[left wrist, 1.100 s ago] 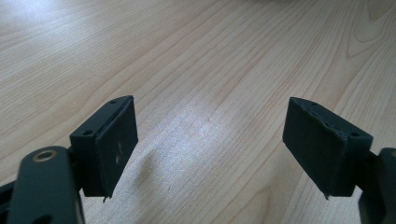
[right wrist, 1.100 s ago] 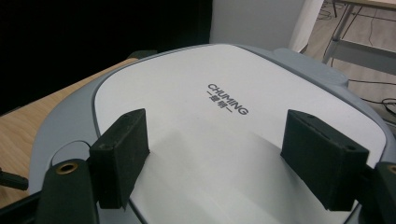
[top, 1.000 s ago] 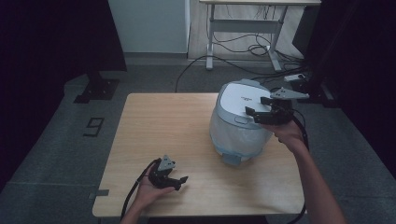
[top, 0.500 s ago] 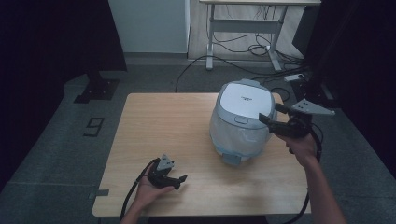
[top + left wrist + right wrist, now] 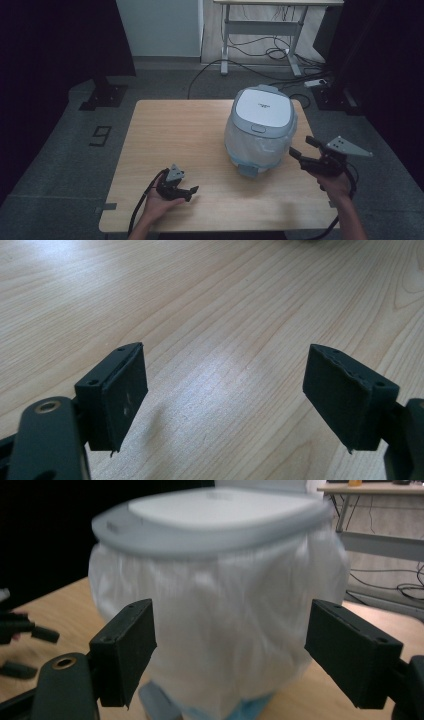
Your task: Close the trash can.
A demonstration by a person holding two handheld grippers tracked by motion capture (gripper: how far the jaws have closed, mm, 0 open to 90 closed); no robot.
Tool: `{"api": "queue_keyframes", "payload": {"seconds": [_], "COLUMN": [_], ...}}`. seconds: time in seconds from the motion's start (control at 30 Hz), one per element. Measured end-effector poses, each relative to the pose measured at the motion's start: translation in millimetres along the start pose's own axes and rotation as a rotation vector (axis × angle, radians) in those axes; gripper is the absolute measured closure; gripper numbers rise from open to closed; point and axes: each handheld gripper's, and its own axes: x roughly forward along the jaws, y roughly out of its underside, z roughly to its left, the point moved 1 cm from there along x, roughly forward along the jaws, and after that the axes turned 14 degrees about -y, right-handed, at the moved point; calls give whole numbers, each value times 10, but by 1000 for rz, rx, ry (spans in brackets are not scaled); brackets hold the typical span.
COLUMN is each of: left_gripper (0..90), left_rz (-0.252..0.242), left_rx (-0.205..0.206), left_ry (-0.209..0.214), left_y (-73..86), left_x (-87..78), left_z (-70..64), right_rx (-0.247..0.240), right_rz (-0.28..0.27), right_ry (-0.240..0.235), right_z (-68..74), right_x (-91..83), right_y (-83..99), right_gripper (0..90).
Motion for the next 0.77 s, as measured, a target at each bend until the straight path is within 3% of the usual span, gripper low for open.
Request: {"api": "queue_keyframes", "payload": {"seconds": [0.1,0.47,0.77], "left_gripper": [179,179,179], "left_rz": [1,3,0], "left_rx": [-3,-2,-3], "left_ry": [-4,-11,-26], "left_y": [3,6,16], "left_x": [-4,-3,-8], "left_z": [7,17,43], "right_rx": [1,79,95], "right_rz": [18,91,101], "right_ry": [9,6,17], "right_z": [32,17,-35], "right_x": [-21,34,54], "right_y": [188,868,966], "right_gripper": [194,195,195]}}
